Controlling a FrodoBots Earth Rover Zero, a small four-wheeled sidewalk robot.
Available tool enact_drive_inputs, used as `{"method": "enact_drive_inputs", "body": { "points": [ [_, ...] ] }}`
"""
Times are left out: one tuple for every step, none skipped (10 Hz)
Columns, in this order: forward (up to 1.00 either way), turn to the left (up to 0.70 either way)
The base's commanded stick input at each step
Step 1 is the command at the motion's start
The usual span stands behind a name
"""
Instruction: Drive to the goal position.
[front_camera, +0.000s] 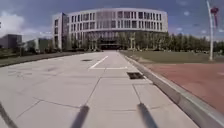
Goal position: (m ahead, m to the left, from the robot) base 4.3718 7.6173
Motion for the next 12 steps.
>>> {"method": "enact_drive_inputs", "body": {
  "points": [
    [0.70,-0.35],
    [0.70,-0.35],
    [0.70,-0.35],
    [0.70,-0.09],
    [0.70,0.00],
    [0.70,0.00],
    [0.70,0.00],
    [0.70,0.00],
    [0.70,0.00],
    [0.70,0.00],
    [0.70,0.00],
    [0.70,0.00]
  ]
}}
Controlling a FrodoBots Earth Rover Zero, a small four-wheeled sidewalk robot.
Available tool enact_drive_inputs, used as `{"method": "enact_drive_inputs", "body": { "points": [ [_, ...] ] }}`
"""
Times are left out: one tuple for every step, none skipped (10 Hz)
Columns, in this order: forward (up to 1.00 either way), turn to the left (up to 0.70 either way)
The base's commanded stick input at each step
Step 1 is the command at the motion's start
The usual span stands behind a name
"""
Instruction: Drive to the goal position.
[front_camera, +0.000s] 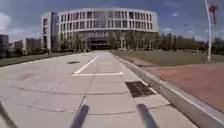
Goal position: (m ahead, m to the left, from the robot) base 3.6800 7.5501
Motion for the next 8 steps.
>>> {"method": "enact_drive_inputs", "body": {
  "points": [
    [0.70,0.00],
    [0.70,0.00],
    [0.70,0.00],
    [0.70,0.00],
    [0.70,0.00],
    [0.70,0.00],
    [0.70,0.00],
    [0.70,0.00]
  ]
}}
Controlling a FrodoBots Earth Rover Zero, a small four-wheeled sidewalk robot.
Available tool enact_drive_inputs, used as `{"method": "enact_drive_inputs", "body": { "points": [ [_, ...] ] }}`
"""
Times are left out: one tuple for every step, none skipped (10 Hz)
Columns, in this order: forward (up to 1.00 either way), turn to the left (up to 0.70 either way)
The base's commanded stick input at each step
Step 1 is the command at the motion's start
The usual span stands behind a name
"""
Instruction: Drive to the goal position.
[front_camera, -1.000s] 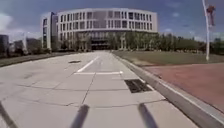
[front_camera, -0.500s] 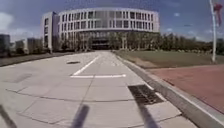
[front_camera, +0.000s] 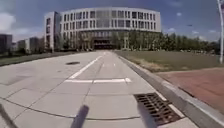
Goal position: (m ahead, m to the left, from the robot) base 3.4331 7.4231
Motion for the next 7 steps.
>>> {"method": "enact_drive_inputs", "body": {
  "points": [
    [0.70,0.00],
    [0.70,-0.03],
    [0.70,-0.17],
    [0.70,-0.31],
    [0.70,-0.35],
    [0.70,-0.35],
    [0.70,-0.28]
  ]
}}
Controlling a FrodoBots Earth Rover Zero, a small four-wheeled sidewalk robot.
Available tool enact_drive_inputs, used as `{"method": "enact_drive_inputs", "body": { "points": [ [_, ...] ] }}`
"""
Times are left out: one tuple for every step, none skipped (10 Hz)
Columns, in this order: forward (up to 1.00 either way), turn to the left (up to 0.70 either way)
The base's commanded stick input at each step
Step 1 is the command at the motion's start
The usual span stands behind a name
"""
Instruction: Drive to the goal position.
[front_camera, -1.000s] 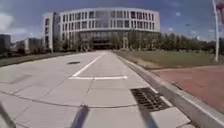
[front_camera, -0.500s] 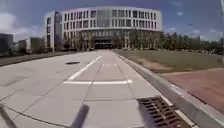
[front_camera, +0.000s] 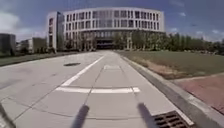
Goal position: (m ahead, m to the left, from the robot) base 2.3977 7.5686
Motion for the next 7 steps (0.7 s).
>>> {"method": "enact_drive_inputs", "body": {
  "points": [
    [0.70,-0.11],
    [0.70,0.00],
    [0.70,0.00],
    [0.70,0.00],
    [0.70,0.00],
    [0.70,0.00],
    [0.70,0.00]
  ]
}}
